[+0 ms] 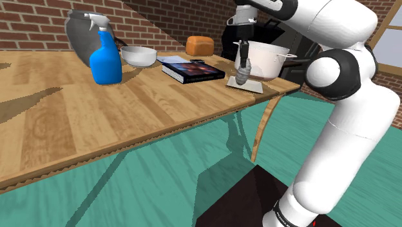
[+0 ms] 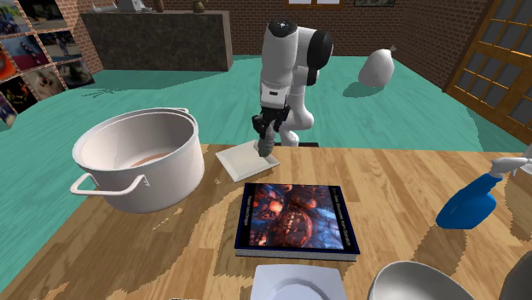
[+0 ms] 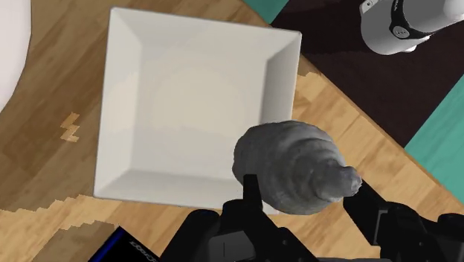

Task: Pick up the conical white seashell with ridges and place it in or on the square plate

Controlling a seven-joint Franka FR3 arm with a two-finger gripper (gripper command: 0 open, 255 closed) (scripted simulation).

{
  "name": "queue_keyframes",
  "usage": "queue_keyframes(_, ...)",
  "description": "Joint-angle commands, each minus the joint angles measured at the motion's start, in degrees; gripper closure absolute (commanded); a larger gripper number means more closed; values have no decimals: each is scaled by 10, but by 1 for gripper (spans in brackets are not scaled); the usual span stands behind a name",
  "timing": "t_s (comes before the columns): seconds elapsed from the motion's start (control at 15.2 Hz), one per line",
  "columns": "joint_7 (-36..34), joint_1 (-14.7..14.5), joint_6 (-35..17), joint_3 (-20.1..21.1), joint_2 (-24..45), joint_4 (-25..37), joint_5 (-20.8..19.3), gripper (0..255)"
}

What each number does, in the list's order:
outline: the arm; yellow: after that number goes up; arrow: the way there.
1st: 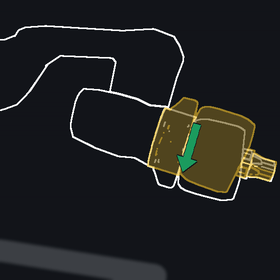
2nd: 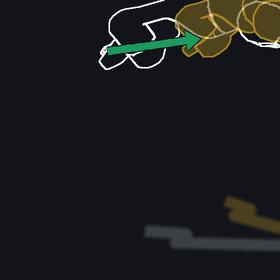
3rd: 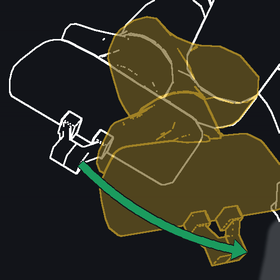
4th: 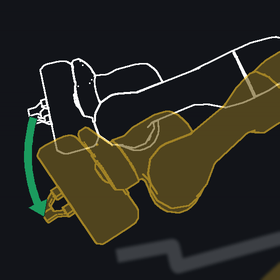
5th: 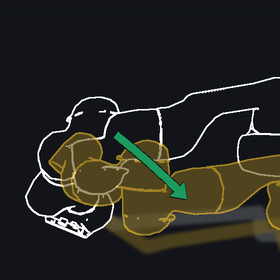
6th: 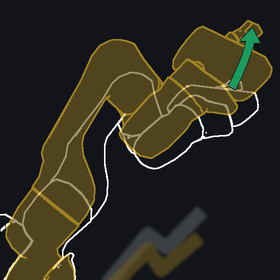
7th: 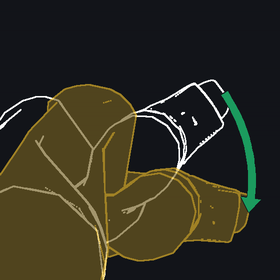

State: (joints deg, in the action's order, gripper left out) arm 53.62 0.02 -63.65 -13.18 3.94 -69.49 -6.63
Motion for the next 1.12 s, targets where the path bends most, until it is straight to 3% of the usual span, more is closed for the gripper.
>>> queue_keyframes(0.0, 36, 19, 2, -16, 23, 28, 1, 255)
queue_keyframes(0.26, 101, 62, 18, -42, 90, 117, 14, 255)
queue_keyframes(1.06, 71, 47, -108, -34, 15, -84, -2, 255)
